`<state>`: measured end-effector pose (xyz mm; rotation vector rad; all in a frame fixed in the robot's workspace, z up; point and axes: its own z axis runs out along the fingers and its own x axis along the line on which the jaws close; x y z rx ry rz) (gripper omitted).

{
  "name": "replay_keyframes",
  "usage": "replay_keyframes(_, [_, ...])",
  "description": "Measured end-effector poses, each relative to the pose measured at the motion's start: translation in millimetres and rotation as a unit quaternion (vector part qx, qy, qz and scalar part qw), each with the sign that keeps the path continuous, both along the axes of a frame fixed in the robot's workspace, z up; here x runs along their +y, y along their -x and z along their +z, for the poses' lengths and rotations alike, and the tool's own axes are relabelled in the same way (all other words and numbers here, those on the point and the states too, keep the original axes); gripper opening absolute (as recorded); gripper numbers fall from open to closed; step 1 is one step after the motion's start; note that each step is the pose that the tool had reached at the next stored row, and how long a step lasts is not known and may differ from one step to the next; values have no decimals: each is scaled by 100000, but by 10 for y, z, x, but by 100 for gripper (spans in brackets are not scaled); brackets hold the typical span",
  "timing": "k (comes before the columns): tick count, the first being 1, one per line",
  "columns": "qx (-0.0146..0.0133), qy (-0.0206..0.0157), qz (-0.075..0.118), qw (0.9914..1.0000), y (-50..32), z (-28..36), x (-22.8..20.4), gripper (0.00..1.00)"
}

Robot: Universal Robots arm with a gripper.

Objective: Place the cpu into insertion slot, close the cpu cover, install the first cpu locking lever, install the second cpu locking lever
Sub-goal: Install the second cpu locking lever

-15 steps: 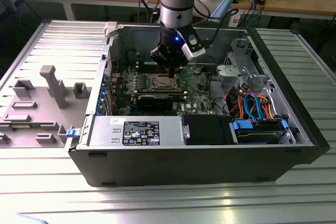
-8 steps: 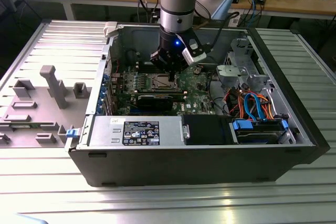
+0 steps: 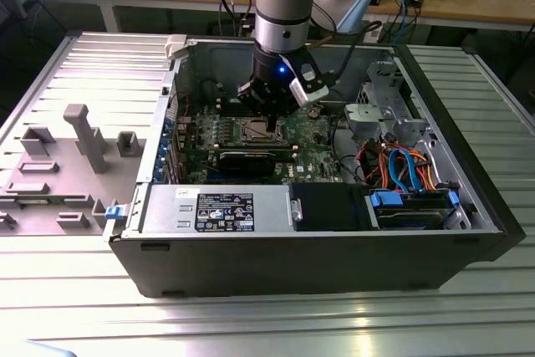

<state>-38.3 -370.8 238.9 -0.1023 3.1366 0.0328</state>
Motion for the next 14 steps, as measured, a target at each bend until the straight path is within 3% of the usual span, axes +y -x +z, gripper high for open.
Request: replay_keyframes(14, [5, 4, 6, 100000, 0, 1, -2, 11])
